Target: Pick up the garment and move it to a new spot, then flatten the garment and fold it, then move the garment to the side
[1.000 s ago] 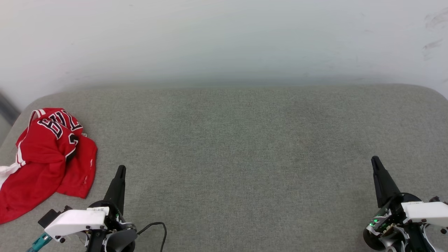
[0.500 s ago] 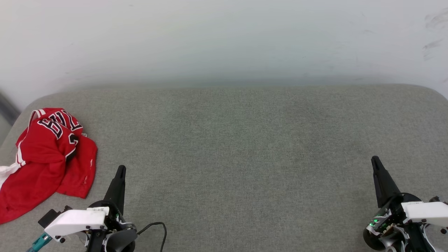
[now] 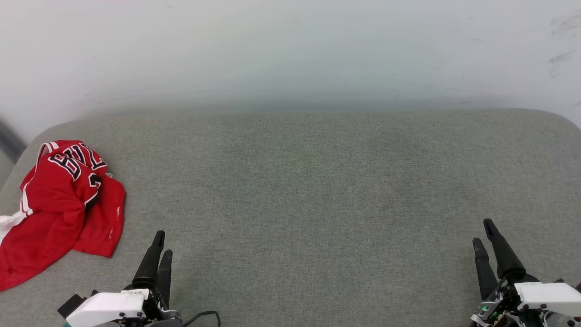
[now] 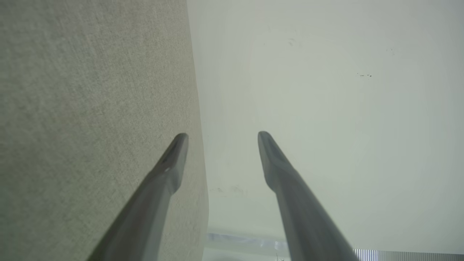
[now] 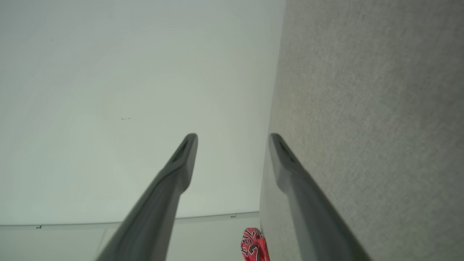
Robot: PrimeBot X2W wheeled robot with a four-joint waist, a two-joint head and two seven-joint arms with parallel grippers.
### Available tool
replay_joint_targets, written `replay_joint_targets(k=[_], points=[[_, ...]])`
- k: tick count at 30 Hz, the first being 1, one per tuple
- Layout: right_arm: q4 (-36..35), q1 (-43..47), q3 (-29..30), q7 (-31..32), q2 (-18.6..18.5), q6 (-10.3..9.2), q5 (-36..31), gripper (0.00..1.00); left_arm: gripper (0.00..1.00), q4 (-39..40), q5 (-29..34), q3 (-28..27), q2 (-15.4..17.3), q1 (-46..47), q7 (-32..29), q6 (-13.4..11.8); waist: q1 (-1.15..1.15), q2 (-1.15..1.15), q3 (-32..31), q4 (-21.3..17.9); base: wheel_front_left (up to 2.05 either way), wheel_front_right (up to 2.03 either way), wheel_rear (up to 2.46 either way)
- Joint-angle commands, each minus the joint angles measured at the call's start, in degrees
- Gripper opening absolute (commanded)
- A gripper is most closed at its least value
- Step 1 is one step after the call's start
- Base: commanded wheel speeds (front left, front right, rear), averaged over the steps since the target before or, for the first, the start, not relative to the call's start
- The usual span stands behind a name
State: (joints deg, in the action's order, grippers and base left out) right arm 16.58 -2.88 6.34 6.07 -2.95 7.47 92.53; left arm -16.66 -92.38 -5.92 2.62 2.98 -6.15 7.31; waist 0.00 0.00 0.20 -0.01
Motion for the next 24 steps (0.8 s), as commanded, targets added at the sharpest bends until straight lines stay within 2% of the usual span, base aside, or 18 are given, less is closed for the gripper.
replay_joint_targets(k=[1, 14, 24], points=[[-1.5, -0.8, -0.4, -0.6, 0.0, 0.01, -0.6, 1.00, 1.00, 1.4, 0.7, 0.3, 0.1, 0.8, 0.7, 0.0, 0.00, 0.00, 0.0, 0.0, 0.00, 0.00, 0.00], [-2.5, 0.4, -0.3, -4.2, 0.0, 0.01, -5.2, 1.00, 1.00, 1.9, 4.9, -0.3, 0.1, -0.6, 4.3, 0.1, 0.00, 0.00, 0.1, -0.3, 0.00, 0.00, 0.00], [-3.8, 0.5, 1.3, -6.7, 0.0, 0.02, -14.4, 1.00, 1.00, 2.9, 11.5, -3.5, 0.2, -1.0, 6.7, 0.1, 0.00, 0.00, 0.2, -0.4, 0.00, 0.00, 0.00]])
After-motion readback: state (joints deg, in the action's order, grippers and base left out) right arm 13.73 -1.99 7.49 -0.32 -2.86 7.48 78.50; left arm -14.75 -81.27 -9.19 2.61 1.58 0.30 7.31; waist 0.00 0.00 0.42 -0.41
